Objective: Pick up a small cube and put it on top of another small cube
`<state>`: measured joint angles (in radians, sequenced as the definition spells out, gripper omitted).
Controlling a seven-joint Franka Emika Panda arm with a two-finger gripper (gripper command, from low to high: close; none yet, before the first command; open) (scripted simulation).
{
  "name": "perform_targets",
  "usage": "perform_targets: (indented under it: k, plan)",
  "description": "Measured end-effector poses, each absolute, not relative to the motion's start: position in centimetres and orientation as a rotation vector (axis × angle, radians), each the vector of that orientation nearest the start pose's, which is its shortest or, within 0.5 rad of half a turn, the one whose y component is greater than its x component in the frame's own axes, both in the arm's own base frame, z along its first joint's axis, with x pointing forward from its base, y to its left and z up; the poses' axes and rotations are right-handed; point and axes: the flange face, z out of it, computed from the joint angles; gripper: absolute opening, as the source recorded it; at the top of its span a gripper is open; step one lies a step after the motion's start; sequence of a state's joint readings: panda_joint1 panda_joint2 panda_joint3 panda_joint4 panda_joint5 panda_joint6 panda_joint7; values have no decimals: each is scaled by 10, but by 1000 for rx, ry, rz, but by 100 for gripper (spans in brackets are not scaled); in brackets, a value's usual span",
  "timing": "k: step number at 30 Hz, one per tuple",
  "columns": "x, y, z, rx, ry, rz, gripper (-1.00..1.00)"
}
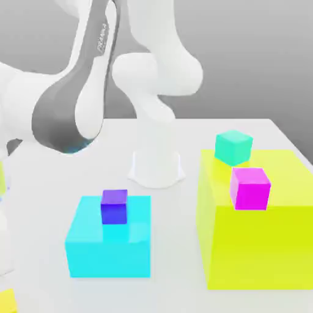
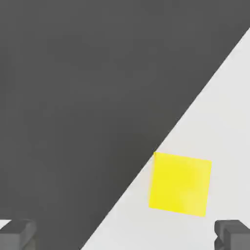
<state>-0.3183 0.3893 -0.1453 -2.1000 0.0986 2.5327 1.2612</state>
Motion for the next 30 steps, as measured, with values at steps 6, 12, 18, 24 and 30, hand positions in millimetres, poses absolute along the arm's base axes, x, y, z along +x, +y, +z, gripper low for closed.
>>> perform_targets:
  k: [6,12,18,24,30]
  plan:
    - [516,-278,141,-1883,2515,-1,-100]
    - [516,-278,135,-1881,2514,-3,-100]
    - [520,-262,207,-1946,2461,1,-100]
    - [530,-160,282,-2331,2083,10,-100]
    - [511,-44,346,-2683,1591,15,-100]
